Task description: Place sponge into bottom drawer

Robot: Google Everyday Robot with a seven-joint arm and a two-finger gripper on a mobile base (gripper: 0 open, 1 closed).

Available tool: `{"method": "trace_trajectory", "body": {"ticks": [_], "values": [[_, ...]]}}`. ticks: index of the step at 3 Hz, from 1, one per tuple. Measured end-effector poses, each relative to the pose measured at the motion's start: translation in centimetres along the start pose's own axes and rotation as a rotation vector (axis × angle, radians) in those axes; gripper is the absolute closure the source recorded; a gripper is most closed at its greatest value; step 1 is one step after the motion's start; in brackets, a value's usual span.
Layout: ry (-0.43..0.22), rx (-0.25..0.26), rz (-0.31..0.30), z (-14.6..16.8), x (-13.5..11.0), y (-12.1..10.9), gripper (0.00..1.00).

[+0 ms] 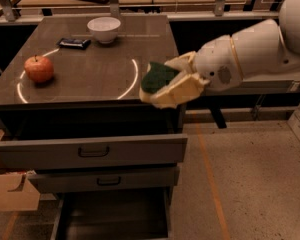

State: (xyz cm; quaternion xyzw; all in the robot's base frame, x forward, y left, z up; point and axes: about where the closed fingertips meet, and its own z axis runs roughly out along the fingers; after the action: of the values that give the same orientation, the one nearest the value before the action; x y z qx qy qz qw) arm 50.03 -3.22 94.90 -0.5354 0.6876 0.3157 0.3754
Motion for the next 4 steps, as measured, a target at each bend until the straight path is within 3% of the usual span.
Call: {"method": "trace_trajectory", "body": {"ticks": [1,2,3,4], "values": [[-0.033,-0.041,0.07,3.1,4.1,5.9,1.0],[-0.013,-0.072,0.102,5.5,8.4,8.9,1.0],[0.05,-0.093,0.055,7.6,14.0,11.0,1.0],[0.097,-0.082,0.028,8.7,18.2,12.6,1.0]]}}
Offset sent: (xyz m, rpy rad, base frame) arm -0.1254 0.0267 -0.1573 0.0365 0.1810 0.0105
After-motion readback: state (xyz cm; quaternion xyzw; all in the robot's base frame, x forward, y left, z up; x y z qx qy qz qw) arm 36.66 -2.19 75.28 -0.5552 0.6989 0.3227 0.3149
